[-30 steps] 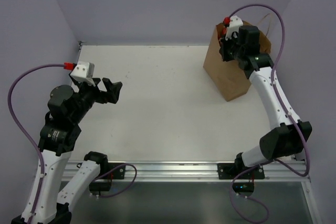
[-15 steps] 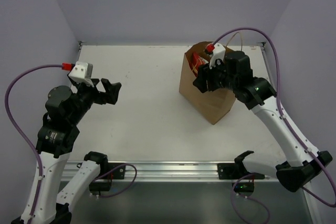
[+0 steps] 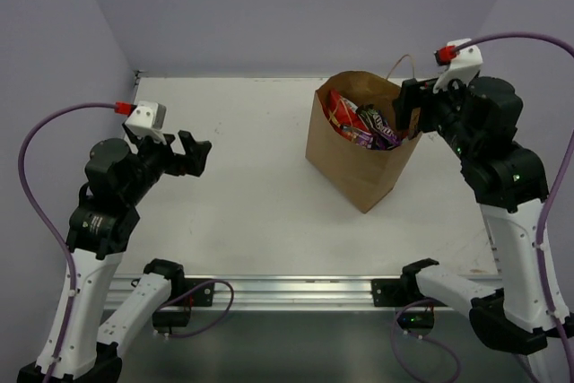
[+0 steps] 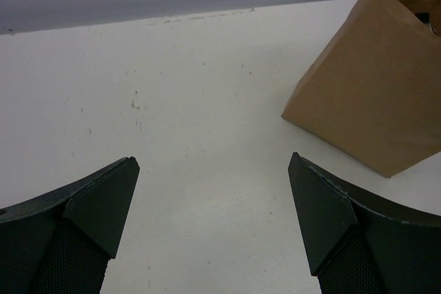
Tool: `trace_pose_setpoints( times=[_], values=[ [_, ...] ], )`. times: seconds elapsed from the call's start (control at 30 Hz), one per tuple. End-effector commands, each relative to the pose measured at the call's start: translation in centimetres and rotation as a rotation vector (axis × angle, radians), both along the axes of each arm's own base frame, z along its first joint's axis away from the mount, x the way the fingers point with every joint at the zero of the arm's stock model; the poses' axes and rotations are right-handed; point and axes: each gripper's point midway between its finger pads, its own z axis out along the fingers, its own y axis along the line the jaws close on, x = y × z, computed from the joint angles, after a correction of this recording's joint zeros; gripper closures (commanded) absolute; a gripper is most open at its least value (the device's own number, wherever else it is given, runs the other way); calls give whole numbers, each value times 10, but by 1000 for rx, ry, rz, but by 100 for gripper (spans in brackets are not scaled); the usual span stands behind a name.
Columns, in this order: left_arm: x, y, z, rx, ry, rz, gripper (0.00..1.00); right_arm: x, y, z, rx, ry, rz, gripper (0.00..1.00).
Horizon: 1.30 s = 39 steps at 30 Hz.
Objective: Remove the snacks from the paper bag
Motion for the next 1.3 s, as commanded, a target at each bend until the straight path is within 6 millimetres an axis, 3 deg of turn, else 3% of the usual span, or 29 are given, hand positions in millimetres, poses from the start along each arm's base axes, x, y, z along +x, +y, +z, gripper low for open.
trace_pose_setpoints(
  times=[0.0, 0.13, 0.17, 0.27, 0.43, 0.53, 0.6, 0.73, 0.77, 0.8, 0.83, 0.93, 1.07, 1.1, 1.23, 1.27],
  values=[
    [-2, -8, 18, -12, -46, -47, 0, 42, -41, -11, -47, 24, -209, 16],
    [0, -14, 14, -21, -36, -79, 0, 86, -56, -31, -21, 94, -298, 16],
    [-1, -16, 14, -23, -33, -85, 0, 101, -62, -45, -22, 133, -319, 17],
    [-1, -22, 11, -34, -22, -117, 0, 127, -59, -67, -13, 179, -281, 17],
    [-2, -26, 9, -25, -24, -149, 0, 156, -55, -103, -42, 251, -241, 19],
    [-2, -26, 7, -15, -21, -152, 0, 164, -54, -123, -98, 304, -207, 30],
    [-1, -26, 5, -8, -15, -160, 0, 162, -48, -129, -93, 319, -164, 43],
    [-1, -29, 5, -4, -5, -174, 0, 152, -39, -114, -64, 256, -113, 65],
    [-1, -29, 6, -4, -3, -177, 1, 149, -38, -111, -63, 247, -105, 74],
    [-1, -31, 8, -7, -5, -184, 5, 147, -38, -111, -64, 243, -104, 78],
    [0, -31, 8, -10, -2, -187, 9, 142, -40, -102, -61, 222, -109, 88],
    [2, -41, 12, -36, 17, -227, 21, 130, -40, -89, -56, 189, -110, 100],
    [13, -59, 21, -118, 79, -285, 18, 110, -33, -65, -52, 102, -111, 100],
    [13, -64, 33, -139, 57, -307, 17, 109, -37, -63, -68, 81, -151, 100],
    [28, -87, 51, -198, 69, -332, 9, 93, -23, -49, -85, 5, -170, 100],
    [23, -102, 62, -201, 53, -372, 9, 89, -21, -49, -81, 1, -168, 100]
  ],
)
